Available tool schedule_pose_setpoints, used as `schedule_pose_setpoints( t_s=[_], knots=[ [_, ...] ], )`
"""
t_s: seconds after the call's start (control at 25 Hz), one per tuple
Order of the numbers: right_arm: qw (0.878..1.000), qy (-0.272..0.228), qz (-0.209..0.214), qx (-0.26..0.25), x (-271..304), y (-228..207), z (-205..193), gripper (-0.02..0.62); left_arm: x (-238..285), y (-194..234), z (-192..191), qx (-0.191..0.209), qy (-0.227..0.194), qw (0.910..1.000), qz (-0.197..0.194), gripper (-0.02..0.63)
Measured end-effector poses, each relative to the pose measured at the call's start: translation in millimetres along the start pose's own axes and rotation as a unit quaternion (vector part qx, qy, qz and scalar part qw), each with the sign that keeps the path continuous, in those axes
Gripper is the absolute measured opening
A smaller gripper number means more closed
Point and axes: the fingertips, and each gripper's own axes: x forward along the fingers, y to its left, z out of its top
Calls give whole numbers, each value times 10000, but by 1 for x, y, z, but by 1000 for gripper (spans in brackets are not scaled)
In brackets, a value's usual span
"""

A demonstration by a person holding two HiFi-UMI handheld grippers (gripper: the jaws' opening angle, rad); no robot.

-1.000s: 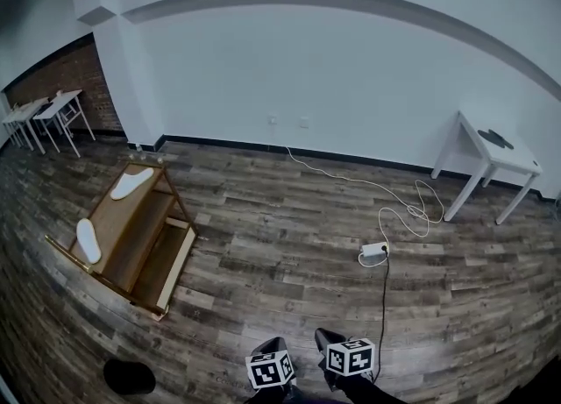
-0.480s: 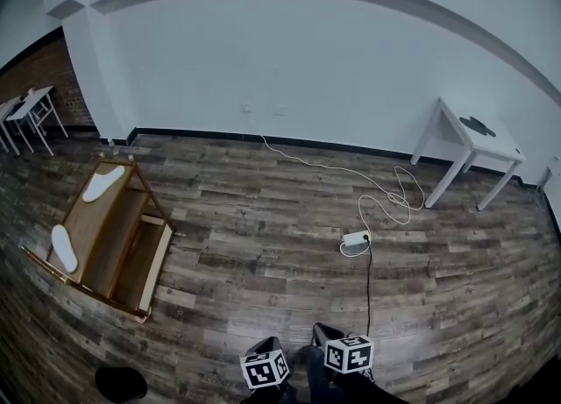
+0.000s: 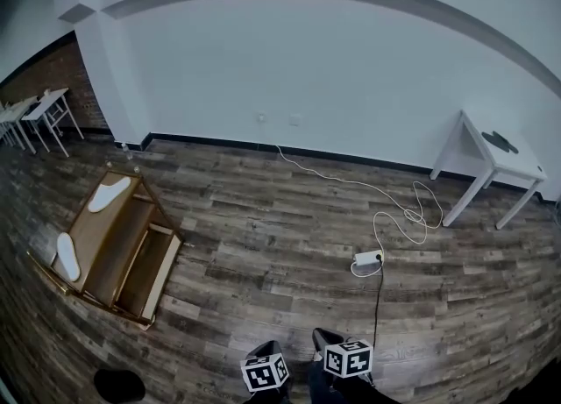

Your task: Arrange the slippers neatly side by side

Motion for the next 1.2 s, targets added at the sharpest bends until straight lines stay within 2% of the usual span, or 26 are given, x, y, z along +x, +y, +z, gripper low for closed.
schedule_pose_setpoints(
  t_s=[0.2, 0.44, 0.64, 0.88, 1.2],
  knots=[
    [9998, 30, 132, -166, 13, -37, 49, -2, 38, -38, 35, -27, -94, 9999, 24, 0],
    [9995, 83, 163, -244, 18, -86, 87, -2, 79, -75, 68, -77, -200, 9997, 74, 0],
    [9993, 47, 201, -322, 19, -111, 110, -2, 96, -98, 82, -239, -303, 9992, 99, 0],
    [9989, 115, 342, -311, 32, -119, 119, -2, 108, -99, 91, -366, -323, 9985, 229, 0],
    [9969, 267, 525, -515, 73, -122, 155, -2, 135, -83, 128, -624, -416, 9963, 411, 0]
  ],
)
